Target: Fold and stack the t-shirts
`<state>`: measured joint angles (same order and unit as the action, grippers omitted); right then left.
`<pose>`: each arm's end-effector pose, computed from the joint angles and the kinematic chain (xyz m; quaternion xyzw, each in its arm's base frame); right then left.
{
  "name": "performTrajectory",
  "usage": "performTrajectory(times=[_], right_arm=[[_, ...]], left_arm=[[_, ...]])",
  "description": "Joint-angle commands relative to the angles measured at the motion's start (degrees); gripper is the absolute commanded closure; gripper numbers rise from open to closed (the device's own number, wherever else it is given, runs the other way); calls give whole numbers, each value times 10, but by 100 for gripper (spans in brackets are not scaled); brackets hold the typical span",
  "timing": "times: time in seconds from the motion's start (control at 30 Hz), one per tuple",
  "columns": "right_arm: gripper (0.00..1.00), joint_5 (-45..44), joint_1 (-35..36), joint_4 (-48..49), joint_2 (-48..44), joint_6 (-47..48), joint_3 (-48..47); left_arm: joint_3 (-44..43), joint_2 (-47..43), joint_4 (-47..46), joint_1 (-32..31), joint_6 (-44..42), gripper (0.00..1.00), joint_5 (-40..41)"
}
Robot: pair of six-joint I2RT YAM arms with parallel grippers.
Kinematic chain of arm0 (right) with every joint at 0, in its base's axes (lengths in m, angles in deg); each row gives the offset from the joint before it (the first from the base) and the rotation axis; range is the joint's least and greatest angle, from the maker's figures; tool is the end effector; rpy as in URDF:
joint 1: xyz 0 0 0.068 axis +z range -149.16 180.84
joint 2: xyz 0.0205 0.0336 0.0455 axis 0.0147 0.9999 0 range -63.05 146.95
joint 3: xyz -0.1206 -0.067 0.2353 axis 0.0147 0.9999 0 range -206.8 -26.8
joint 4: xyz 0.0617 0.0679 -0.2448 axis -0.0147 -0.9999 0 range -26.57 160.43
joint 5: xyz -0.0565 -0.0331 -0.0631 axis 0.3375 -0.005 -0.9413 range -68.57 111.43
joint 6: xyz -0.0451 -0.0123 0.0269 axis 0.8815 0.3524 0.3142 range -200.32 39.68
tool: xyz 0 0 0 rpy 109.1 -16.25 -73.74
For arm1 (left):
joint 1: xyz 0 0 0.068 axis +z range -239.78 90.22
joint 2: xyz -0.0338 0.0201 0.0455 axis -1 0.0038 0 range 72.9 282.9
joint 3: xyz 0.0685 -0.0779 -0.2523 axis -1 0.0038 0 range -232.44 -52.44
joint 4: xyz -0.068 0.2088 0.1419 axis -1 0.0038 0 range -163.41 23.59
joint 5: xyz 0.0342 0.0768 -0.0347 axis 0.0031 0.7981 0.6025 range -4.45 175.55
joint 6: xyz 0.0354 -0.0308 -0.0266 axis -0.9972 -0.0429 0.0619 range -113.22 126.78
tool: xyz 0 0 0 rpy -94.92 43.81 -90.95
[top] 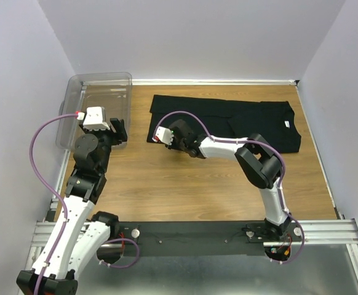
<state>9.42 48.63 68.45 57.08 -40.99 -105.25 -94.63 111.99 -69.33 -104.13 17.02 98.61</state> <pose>0.3106 0.3315 0.1486 -0.6002 0.6909 -0.0671 0.3973 0.1620 -0.0332 0.3513 -0.0542 0.7109 -0.0691 0.6978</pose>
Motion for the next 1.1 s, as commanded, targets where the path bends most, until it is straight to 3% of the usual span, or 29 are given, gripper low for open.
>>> performTrajectory(times=[0.0,0.23,0.47,0.6,0.7,0.73,0.83,0.87,0.93,0.97,1.03,1.07], right_arm=[[62,7,5,-1,25,0,10],[96,68,5,-2,-9,21,53],[99,181,29,-20,-140,42,175],[99,212,88,-49,-225,51,268],[99,212,140,-74,-287,50,320],[97,215,147,-82,-302,45,327],[65,200,149,-105,-369,31,353],[33,180,148,-108,-395,24,362],[10,164,115,-107,-464,16,378],[1,175,84,-108,-484,3,380],[0,197,14,-110,-525,-5,385],[0,204,-54,-109,-560,-16,390]], left_arm=[[-3,-13,2,3,-9,26,19],[-3,-7,0,4,-9,26,7],[1,13,-23,6,-18,26,-65],[5,47,-62,11,-14,26,-180],[-24,124,-89,11,6,26,-282],[-39,178,-92,9,10,26,-306],[-117,306,-86,-1,15,27,-359],[-142,342,-79,-7,14,27,-368],[-219,443,-54,-27,9,27,-375],[-247,478,-44,-37,4,28,-372],[-328,577,-6,-57,-16,29,-365],[-350,606,1,-61,-21,29,-366]])
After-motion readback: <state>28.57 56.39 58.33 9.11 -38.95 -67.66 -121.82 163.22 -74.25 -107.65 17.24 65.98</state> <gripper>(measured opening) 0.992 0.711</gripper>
